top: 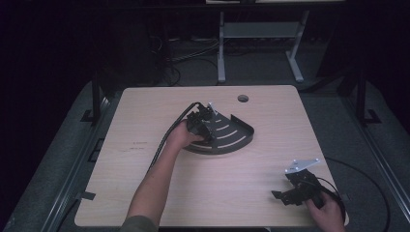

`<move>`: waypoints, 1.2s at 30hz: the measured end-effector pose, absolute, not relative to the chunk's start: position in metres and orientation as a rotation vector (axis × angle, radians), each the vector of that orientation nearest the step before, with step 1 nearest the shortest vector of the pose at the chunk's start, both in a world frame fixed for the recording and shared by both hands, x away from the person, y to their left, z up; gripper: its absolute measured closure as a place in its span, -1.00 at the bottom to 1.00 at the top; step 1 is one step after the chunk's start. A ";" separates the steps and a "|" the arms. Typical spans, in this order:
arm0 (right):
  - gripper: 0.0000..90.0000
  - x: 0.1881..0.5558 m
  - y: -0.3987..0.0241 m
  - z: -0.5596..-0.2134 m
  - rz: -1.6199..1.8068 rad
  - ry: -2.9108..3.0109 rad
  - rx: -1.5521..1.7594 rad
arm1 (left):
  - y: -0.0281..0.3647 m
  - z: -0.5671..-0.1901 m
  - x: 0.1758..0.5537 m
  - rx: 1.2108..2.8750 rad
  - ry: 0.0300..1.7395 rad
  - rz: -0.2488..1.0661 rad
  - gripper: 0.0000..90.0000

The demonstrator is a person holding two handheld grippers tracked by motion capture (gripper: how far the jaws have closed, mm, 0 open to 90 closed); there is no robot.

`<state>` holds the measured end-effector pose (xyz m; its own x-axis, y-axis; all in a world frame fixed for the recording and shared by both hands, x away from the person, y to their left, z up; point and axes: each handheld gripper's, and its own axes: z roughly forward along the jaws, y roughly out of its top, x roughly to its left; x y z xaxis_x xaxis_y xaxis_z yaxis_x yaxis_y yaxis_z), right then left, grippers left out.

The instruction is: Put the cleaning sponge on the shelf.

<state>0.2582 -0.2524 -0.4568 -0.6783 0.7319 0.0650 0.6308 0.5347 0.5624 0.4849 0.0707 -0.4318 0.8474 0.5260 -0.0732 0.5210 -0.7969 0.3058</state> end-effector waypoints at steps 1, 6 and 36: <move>-0.68 0.258 -0.252 -0.457 0.839 2.594 1.161 | 0.070 -0.432 0.485 2.709 0.787 0.025 -0.25; -0.68 0.258 -0.253 -0.457 0.841 2.593 1.165 | 0.070 -0.432 0.485 2.702 0.796 0.019 -0.25; -0.68 0.259 -0.253 -0.456 0.844 2.593 1.163 | 0.074 -0.419 0.482 2.675 0.799 0.035 -0.49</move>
<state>0.2593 -0.2529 -0.4560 -0.6788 0.7312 0.0677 0.6310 0.5336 0.5632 0.4816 0.0743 -0.4187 0.8411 0.5358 -0.0745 0.5272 -0.7810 0.3349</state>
